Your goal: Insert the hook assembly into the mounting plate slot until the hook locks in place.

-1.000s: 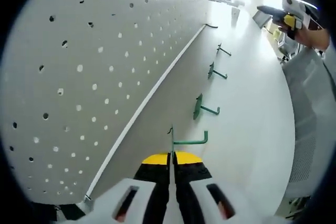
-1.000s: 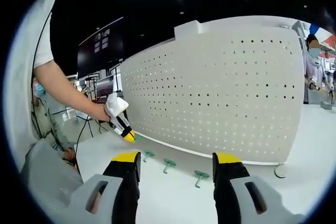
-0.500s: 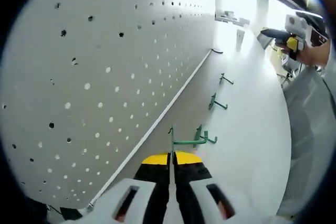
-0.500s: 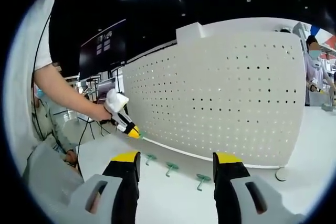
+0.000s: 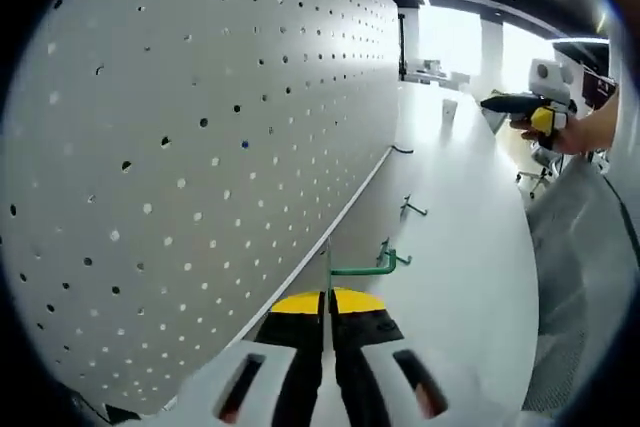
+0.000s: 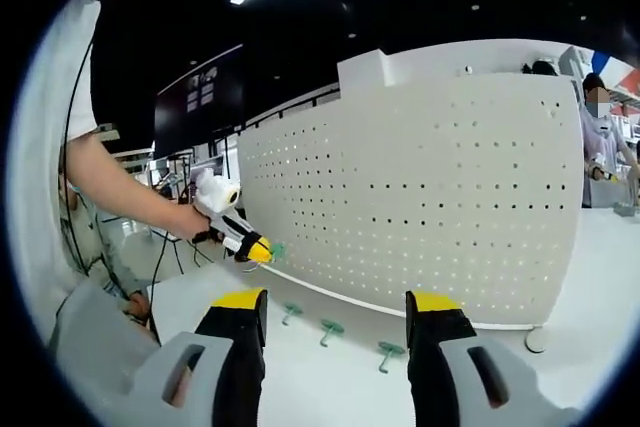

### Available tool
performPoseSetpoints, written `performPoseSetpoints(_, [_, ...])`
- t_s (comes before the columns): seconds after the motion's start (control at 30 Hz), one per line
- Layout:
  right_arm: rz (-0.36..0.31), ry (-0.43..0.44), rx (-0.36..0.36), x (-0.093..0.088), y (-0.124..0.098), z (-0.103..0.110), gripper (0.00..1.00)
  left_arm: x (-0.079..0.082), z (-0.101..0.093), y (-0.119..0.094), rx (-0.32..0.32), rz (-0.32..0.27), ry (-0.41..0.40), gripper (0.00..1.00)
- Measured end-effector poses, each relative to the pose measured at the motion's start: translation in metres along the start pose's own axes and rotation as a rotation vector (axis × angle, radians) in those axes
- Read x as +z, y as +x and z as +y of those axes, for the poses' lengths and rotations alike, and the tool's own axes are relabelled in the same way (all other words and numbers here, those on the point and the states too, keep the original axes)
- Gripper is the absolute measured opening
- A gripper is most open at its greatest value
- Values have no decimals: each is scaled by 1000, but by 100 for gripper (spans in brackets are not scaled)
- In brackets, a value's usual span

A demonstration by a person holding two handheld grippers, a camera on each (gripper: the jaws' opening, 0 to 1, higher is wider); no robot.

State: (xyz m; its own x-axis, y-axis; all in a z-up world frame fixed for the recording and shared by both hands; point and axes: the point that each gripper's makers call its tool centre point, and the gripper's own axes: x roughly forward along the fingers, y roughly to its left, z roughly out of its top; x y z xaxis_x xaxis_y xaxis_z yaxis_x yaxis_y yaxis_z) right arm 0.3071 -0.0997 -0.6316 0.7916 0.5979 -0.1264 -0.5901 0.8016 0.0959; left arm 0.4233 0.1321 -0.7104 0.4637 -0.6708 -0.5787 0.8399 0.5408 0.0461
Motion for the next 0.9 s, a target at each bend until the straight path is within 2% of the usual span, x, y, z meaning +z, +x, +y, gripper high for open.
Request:
performPoseSetpoints(0.77, [-72, 80, 1, 17, -2, 9, 54, 66, -22, -23, 24, -234, -13, 2])
performPoseSetpoints(0.87, [-76, 82, 4, 18, -2, 10, 54, 73, -25, -25, 29, -257, -23, 2])
performPoseSetpoints(0.9, [-78, 83, 4, 20, -2, 11, 54, 73, -27, -25, 34, -254, -1, 2])
